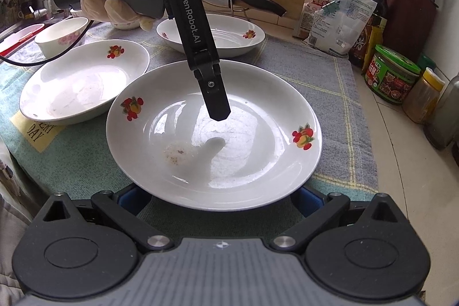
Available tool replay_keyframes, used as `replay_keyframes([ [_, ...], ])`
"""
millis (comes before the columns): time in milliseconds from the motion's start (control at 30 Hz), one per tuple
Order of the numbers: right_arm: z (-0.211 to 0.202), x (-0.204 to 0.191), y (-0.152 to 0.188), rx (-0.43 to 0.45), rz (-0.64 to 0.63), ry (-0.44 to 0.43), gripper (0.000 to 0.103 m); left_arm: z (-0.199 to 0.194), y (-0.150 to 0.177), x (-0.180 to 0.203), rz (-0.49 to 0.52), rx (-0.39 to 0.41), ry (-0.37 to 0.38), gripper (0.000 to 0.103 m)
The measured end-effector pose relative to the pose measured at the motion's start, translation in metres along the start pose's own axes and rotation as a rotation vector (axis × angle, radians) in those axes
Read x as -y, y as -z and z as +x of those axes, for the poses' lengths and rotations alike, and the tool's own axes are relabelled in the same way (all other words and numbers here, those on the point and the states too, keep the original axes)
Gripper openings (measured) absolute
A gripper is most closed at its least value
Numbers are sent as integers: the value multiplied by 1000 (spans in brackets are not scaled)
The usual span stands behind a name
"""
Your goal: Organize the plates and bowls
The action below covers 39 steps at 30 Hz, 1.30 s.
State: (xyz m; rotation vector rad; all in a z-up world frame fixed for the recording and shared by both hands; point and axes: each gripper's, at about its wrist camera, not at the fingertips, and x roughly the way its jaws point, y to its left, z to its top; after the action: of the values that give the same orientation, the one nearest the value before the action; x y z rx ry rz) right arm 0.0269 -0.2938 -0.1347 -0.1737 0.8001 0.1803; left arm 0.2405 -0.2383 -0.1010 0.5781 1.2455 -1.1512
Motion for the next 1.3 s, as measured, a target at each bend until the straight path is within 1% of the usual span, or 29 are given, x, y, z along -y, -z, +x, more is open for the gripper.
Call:
replay_keyframes([
  [167, -2, 1, -1, 2, 6, -2, 103, -5, -1, 2, 6, 14, 2, 80],
  [367, -4, 9, -3, 3, 7, 14, 103, -10, -9, 3, 11, 41, 11, 80],
  [600, -2, 23, -7, 3, 7, 44, 103, -8, -27, 2, 22, 74, 16, 80],
  [933, 11, 52, -16, 9, 17, 88, 103, -2, -60, -6, 42, 127, 1, 81],
  [1300, 29, 72, -23, -1, 31, 111, 103, 17, -82, -15, 60, 138, -33, 81],
])
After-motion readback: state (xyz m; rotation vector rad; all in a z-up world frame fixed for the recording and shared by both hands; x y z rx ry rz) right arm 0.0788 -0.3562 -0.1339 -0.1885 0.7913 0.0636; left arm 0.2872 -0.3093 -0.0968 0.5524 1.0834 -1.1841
